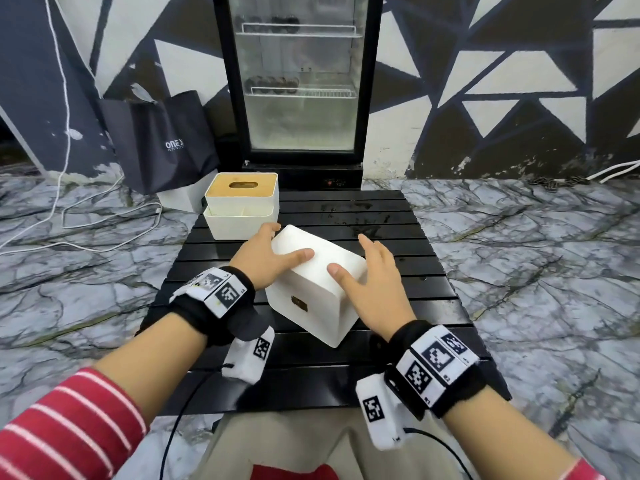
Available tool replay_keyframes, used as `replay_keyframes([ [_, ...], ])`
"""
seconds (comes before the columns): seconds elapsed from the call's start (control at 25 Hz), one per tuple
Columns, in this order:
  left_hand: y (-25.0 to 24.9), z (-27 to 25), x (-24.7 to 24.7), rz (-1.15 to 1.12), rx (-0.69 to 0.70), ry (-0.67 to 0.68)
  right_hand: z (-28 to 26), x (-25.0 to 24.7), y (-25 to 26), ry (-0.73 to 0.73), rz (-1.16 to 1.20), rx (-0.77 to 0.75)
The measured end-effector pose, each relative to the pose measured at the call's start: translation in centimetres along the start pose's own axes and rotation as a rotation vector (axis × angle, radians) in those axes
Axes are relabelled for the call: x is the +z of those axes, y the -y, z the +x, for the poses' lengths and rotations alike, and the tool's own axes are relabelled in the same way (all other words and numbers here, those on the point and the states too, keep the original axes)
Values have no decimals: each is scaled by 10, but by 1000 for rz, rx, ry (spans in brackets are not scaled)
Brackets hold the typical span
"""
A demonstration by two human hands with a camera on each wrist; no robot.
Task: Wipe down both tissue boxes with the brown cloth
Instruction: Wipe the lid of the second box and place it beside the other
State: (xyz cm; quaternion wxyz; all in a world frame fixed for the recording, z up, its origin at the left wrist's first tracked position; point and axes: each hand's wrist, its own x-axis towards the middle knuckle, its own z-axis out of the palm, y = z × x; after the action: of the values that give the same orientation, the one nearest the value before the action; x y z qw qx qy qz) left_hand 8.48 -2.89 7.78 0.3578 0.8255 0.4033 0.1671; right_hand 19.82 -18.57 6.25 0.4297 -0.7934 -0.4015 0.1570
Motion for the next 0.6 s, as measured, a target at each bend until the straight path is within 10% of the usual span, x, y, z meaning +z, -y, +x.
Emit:
replay_keyframes([
  [0.6, 41, -33, -37, -199, 18, 219, -11, -14, -10, 195, 145, 106],
])
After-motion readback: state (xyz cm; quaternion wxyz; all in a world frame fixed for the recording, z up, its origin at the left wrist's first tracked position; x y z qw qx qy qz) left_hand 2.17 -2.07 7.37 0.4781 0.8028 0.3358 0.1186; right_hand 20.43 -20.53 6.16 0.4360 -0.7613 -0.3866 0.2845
